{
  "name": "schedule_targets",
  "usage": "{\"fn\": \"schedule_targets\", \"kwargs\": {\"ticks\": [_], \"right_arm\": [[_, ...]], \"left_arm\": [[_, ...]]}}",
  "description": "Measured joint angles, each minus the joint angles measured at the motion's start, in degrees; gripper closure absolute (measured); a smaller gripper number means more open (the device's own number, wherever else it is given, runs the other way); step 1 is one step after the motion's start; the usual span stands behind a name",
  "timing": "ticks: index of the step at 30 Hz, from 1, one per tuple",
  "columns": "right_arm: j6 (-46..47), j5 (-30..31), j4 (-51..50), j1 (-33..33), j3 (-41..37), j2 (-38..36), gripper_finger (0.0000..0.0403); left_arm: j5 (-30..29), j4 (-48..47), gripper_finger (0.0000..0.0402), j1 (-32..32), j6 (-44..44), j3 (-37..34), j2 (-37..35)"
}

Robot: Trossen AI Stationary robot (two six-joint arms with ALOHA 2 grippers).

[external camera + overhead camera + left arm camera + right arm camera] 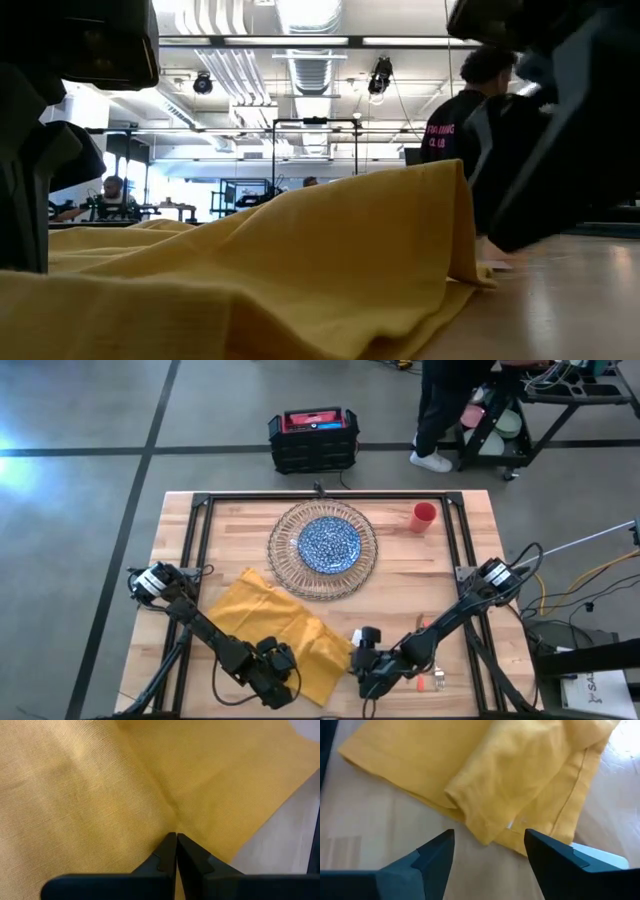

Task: Set table place
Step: Fold the yellow napkin

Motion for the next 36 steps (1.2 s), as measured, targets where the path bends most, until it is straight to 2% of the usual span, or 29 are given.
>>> {"fn": "schedule_targets", "kwargs": {"ticks": [12,18,22,25,27,29,32,34,36], "right_arm": [[-1.5,-0.2,3.5,-0.8,0.4,0.4,0.0242],[-1.5,0.0,6.1,-2.6,1.1,1.5,0.0267],[-1.5,0.2,6.3,-2.9,2.1,1.5,0.0282],[-3.9,-2.0,5.2,-3.0,3.1,1.5,0.0290],[-4.6,-8.6,4.1,-3.5,5.0,1.4,0.0295],[-3.0,-20.2,0.5,-4.5,8.1,1.2,0.0300],[6.2,-36.3,-3.8,-6.5,14.6,1.2,0.0307],[12.9,-43.7,-6.6,-7.6,19.5,1.1,0.0313],[13.8,-49.4,-11.8,-8.1,24.7,1.1,0.0320]], "left_arm": [[-1.1,0.2,0.0402,0.0,0.0,0.0,-0.1],[-9.4,2.8,0.0402,0.2,1.2,0.0,-0.1],[-13.5,7.2,0.0402,0.4,6.9,-0.2,-0.2],[-22.5,11.2,0.0402,0.4,9.9,-0.3,-0.2],[-27.0,12.7,0.0402,0.4,13.1,-0.1,-0.3],[-31.3,13.6,0.0402,0.6,17.5,-0.2,-0.4],[-39.2,16.7,0.0402,1.0,26.0,1.1,-1.0],[-44.9,18.4,0.0402,1.5,33.4,2.2,-1.4],[-48.0,18.5,0.0402,2.6,41.7,2.7,-1.5]]}}
